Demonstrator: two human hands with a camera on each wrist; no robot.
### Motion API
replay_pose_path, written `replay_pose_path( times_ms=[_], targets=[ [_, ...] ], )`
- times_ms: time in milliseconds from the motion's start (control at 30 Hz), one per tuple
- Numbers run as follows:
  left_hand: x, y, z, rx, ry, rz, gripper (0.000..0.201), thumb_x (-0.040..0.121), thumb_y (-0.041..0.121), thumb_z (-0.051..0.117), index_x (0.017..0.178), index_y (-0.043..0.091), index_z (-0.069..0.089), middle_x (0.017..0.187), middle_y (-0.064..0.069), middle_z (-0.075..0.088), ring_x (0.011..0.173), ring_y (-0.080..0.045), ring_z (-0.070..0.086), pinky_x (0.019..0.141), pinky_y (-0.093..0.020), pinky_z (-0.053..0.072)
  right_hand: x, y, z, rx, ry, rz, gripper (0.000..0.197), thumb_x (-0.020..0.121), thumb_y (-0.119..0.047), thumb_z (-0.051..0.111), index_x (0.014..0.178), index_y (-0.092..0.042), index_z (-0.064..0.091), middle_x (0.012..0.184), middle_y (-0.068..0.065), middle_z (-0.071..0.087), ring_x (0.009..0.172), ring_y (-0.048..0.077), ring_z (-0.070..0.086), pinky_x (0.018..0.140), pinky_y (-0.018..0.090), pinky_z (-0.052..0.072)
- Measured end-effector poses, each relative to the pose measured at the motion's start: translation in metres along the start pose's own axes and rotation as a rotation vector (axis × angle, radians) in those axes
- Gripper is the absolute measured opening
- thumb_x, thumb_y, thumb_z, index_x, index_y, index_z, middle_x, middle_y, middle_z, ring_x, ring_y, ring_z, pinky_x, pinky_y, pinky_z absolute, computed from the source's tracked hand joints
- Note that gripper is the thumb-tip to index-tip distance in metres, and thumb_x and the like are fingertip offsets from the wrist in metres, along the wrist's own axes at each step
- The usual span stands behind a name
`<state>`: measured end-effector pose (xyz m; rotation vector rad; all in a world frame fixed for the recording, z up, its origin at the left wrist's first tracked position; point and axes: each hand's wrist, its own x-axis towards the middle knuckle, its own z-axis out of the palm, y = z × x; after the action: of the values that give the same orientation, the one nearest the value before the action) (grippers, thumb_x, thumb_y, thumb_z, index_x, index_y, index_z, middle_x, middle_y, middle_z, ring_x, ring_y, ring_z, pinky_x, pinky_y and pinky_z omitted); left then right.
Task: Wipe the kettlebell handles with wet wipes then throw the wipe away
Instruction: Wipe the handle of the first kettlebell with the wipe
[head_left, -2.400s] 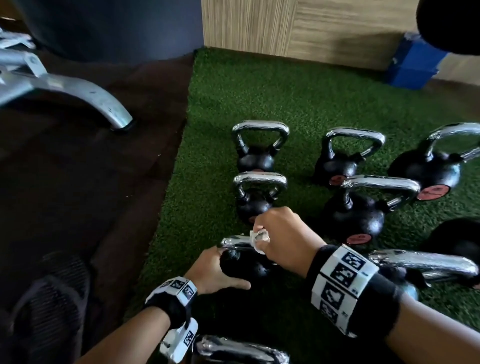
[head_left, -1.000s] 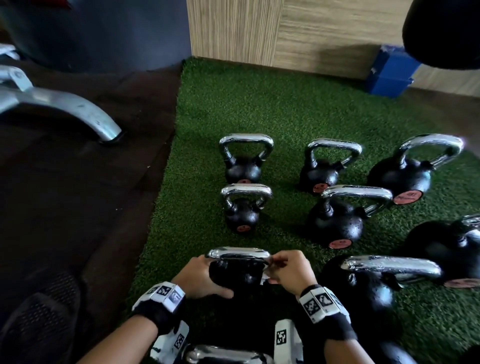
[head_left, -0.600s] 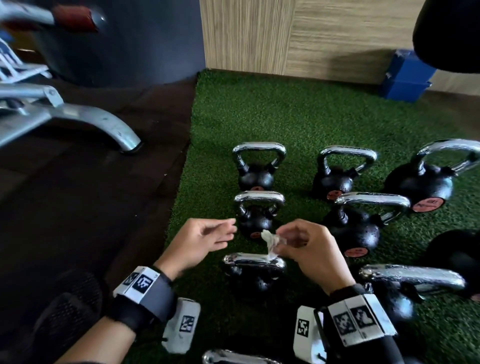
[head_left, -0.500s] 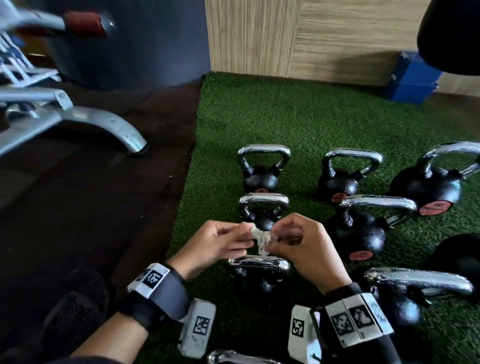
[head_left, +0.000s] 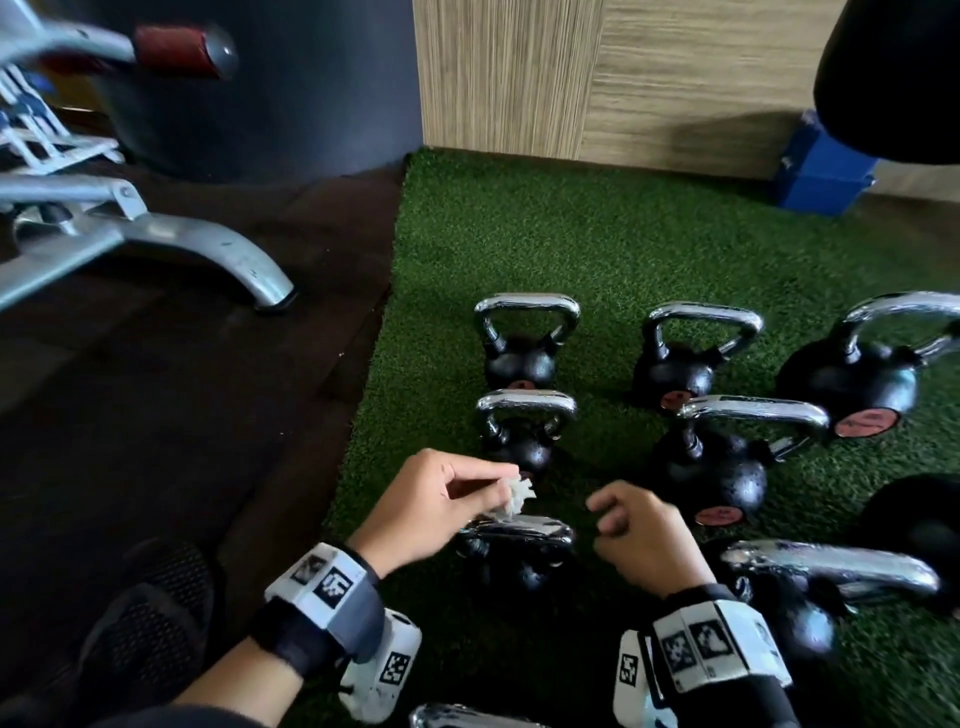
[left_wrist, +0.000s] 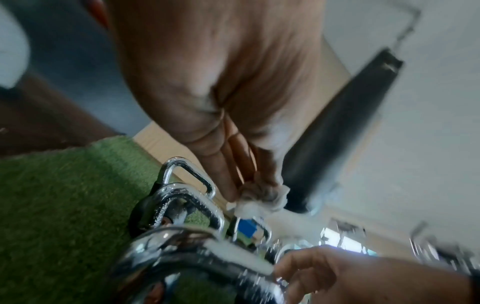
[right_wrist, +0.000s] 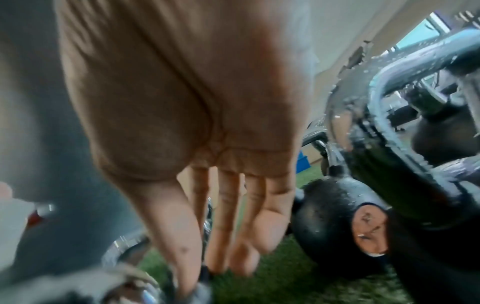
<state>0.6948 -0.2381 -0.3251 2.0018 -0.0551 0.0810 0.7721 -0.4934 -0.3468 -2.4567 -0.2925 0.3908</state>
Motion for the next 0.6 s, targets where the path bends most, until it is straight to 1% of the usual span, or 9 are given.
replay_pose_path(
  times_ms=[33,100,167,200,233,333,400,500,600],
  targets=[
    [-0.001,0.0,0.006,0.061,-0.004,0.041,0.027,0.089,0.042,0.074,0.116,0.04,0.074,0.113,0.03,0.071,0.112,0.008,0.066,0.101,-0.016,0.049,0.002,0.007,0.007,-0.08,-0.102,0.052,0.04,0.067,-0.014,0.08,0.099,-0.035,0.068,0.082,-0.011,0.068,0.084,0.009,0.066,0.08,0.026,0.052],
    [-0.004,-0.002,0.02,0.194,-0.037,0.132,0.027,0.091,0.029,0.074,0.117,0.033,0.075,0.116,0.034,0.066,0.114,0.014,0.061,0.103,-0.012,0.046,0.005,0.014,0.025,-0.09,-0.257,0.076,0.049,0.061,-0.029,0.089,0.105,-0.036,0.068,0.093,-0.011,0.07,0.093,0.01,0.066,0.082,0.022,0.05],
    [-0.006,-0.004,0.03,0.352,-0.091,0.234,0.03,0.095,0.023,0.07,0.124,0.026,0.073,0.127,0.027,0.062,0.122,0.014,0.056,0.111,-0.013,0.04,0.007,0.014,0.041,-0.005,-0.301,0.021,0.049,0.056,-0.041,0.092,0.099,-0.04,0.069,0.093,-0.014,0.073,0.093,0.003,0.066,0.075,0.012,0.046],
    [-0.009,-0.005,0.031,0.404,-0.107,0.252,0.033,0.096,0.022,0.068,0.129,0.025,0.069,0.133,0.022,0.061,0.125,0.011,0.055,0.116,-0.016,0.036,0.007,0.014,0.047,0.044,-0.286,0.001,0.046,0.055,-0.043,0.093,0.095,-0.043,0.07,0.09,-0.016,0.074,0.091,-0.001,0.065,0.07,0.005,0.042],
    [-0.011,-0.005,0.03,0.433,-0.111,0.255,0.035,0.097,0.021,0.067,0.132,0.025,0.066,0.135,0.019,0.061,0.126,0.01,0.055,0.118,-0.018,0.034,0.007,0.015,0.052,0.087,-0.249,-0.007,0.043,0.055,-0.044,0.093,0.092,-0.044,0.071,0.087,-0.018,0.074,0.089,-0.003,0.065,0.068,0.003,0.041],
    [-0.016,-0.008,0.016,0.429,-0.034,0.235,0.034,0.096,0.02,0.069,0.13,0.026,0.068,0.13,0.024,0.06,0.122,0.017,0.053,0.115,-0.016,0.036,0.006,0.021,0.063,0.152,-0.124,-0.005,0.04,0.054,-0.044,0.094,0.09,-0.039,0.078,0.08,-0.019,0.075,0.083,-0.008,0.066,0.069,0.003,0.044],
    [-0.019,-0.01,0.009,0.418,-0.007,0.222,0.033,0.095,0.02,0.07,0.128,0.025,0.069,0.128,0.024,0.061,0.121,0.02,0.052,0.112,-0.013,0.039,0.005,0.024,0.068,0.168,-0.086,0.011,0.038,0.052,-0.042,0.094,0.086,-0.036,0.079,0.076,-0.02,0.075,0.078,-0.01,0.066,0.066,0.004,0.044],
    [-0.024,-0.011,0.013,0.482,-0.094,0.272,0.037,0.097,0.013,0.066,0.134,0.023,0.066,0.137,0.014,0.061,0.128,0.011,0.053,0.116,-0.015,0.035,0.003,0.029,0.074,0.21,-0.05,0.021,0.034,0.053,-0.04,0.095,0.083,-0.04,0.078,0.074,-0.023,0.073,0.075,-0.012,0.064,0.065,0.004,0.043],
    [-0.032,-0.019,0.014,0.412,-0.035,0.229,0.04,0.096,0.01,0.069,0.134,0.021,0.065,0.137,0.016,0.06,0.127,0.011,0.054,0.112,-0.013,0.039,0.002,0.033,0.079,0.228,-0.019,0.049,0.031,0.055,-0.042,0.094,0.08,-0.039,0.077,0.072,-0.021,0.073,0.074,-0.011,0.064,0.064,0.005,0.043]
  ],
)
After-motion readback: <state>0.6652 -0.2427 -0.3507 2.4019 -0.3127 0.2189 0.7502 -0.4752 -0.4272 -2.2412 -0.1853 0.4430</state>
